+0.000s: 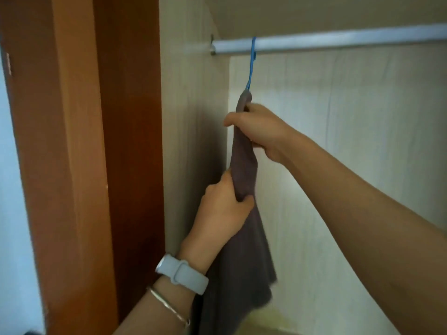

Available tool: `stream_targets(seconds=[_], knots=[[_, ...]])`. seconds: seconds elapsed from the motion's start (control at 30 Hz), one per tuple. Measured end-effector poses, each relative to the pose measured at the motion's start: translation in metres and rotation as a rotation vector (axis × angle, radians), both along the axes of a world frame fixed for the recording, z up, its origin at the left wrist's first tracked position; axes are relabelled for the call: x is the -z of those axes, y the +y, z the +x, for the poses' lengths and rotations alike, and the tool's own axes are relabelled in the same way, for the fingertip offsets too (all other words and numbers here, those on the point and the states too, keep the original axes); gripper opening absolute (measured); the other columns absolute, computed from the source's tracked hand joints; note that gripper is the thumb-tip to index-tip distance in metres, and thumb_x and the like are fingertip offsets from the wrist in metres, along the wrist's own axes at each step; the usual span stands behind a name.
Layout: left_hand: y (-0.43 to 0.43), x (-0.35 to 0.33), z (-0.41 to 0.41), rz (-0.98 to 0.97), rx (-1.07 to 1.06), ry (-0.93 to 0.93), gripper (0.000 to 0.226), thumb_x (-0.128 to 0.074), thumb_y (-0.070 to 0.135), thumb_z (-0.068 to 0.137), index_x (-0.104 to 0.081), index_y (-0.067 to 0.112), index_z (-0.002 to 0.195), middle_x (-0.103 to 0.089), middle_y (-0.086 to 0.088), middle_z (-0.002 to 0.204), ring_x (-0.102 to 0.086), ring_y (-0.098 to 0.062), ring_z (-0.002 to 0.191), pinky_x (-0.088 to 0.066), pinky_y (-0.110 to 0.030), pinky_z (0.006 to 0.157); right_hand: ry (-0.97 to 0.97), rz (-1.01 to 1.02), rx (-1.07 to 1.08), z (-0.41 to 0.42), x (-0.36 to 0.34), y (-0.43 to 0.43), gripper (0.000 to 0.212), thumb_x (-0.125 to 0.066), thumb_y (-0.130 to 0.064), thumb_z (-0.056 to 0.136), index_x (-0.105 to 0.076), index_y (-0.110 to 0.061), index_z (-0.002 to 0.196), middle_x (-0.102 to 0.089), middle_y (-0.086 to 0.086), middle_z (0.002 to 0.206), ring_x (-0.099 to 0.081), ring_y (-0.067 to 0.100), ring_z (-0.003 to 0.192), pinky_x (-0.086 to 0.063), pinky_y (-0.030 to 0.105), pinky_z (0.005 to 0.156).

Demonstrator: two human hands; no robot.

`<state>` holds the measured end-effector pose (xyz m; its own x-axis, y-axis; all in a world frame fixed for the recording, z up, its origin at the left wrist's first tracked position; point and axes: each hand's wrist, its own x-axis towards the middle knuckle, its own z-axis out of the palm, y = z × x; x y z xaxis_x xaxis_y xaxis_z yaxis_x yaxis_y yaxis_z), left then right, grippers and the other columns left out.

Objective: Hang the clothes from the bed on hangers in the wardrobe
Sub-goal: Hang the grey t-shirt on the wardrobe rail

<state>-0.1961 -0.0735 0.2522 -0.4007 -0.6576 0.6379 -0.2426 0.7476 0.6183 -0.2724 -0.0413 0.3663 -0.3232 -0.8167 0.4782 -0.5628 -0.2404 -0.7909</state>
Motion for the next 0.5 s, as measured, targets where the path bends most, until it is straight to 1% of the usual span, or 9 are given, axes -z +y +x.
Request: stream_targets(seconds=[0.03,0.1,0.17,0.2,0.27,0.33,0.4,0.43,0.5], knots=[[-0.001,0.010,0.001,-0.002,-0.043,0.007,0.037,-0.056,0.020,0.087,-0.049,0.015,0.122,-0.066,-0.004,0.108,-0.052,-0.003,0.079,-0.040,0.004,0.052,0.043,-0.041,0.017,0.000,0.008,0.001,0.033,-0.054,-0.019,0.086,-0.049,-0.009,0.118,-0.055,0.005,0.097,-0.054,0.012,0.078,-0.045,0.019,0.063],[-0.002,0.029,0.004,0.008,-0.086,0.009,0.029,-0.051,0.016,0.090,-0.051,0.012,0.119,-0.066,-0.007,0.104,-0.055,-0.007,0.078,-0.042,-0.002,0.053,0.118,-0.140,0.069,-0.002,0.029,0.003,0.042,-0.055,-0.017,0.086,-0.045,-0.011,0.126,-0.055,0.004,0.111,-0.055,0.015,0.093,-0.049,0.026,0.073],[-0.002,0.050,0.006,0.012,-0.089,-0.004,0.026,-0.049,0.015,0.091,-0.053,0.011,0.117,-0.067,-0.008,0.103,-0.061,-0.013,0.082,-0.043,-0.007,0.057,0.080,-0.219,0.062,-0.005,0.059,0.007,0.042,-0.056,-0.019,0.087,-0.044,-0.015,0.127,-0.055,-0.004,0.110,-0.055,0.013,0.100,-0.051,0.030,0.088],[-0.001,0.062,0.008,0.019,-0.091,-0.012,0.025,-0.049,0.015,0.091,-0.054,0.011,0.115,-0.068,-0.008,0.103,-0.062,-0.013,0.084,-0.043,-0.005,0.058,0.042,-0.226,0.027,-0.006,0.077,0.010,0.037,-0.057,-0.023,0.088,-0.045,-0.020,0.123,-0.056,-0.010,0.105,-0.056,0.010,0.098,-0.050,0.029,0.091],[0.004,0.090,0.013,0.048,-0.091,-0.032,0.023,-0.050,0.015,0.091,-0.056,0.010,0.113,-0.068,-0.006,0.103,-0.057,-0.004,0.078,-0.040,0.003,0.056,-0.005,-0.163,-0.036,-0.010,0.122,0.014,0.026,-0.056,-0.028,0.089,-0.048,-0.028,0.113,-0.057,-0.020,0.096,-0.059,0.004,0.094,-0.049,0.027,0.091],[0.013,0.124,0.022,0.129,-0.078,-0.074,0.024,-0.050,0.016,0.091,-0.058,0.010,0.113,-0.069,-0.005,0.100,-0.050,0.004,0.069,-0.037,0.005,0.054,-0.036,-0.050,-0.049,-0.012,0.173,0.019,0.031,-0.056,-0.029,0.089,-0.050,-0.026,0.119,-0.059,-0.016,0.102,-0.060,0.006,0.097,-0.048,0.026,0.091],[0.023,0.165,0.033,0.269,-0.068,-0.137,0.023,-0.048,0.019,0.093,-0.059,0.010,0.111,-0.069,-0.006,0.096,-0.056,-0.002,0.075,-0.039,0.000,0.055,-0.077,0.052,-0.009,-0.018,0.229,0.023,0.033,-0.058,-0.029,0.088,-0.050,-0.027,0.119,-0.059,-0.013,0.105,-0.060,0.008,0.097,-0.048,0.025,0.088],[0.030,0.185,0.041,0.365,-0.066,-0.155,0.023,-0.047,0.021,0.093,-0.059,0.010,0.110,-0.068,-0.007,0.094,-0.061,-0.008,0.080,-0.039,-0.004,0.057,-0.094,0.102,0.014,-0.020,0.257,0.027,0.028,-0.059,-0.029,0.087,-0.051,-0.028,0.114,-0.060,-0.013,0.100,-0.060,0.007,0.091,-0.048,0.021,0.083],[0.044,0.230,0.063,0.485,-0.079,-0.256,0.025,-0.043,0.023,0.095,-0.059,0.010,0.107,-0.064,-0.006,0.087,-0.060,-0.012,0.074,-0.039,-0.013,0.059,-0.046,0.275,0.052,-0.021,0.319,0.036,0.013,-0.059,-0.027,0.087,-0.055,-0.025,0.100,-0.060,-0.010,0.085,-0.060,0.010,0.081,-0.044,0.015,0.071]])
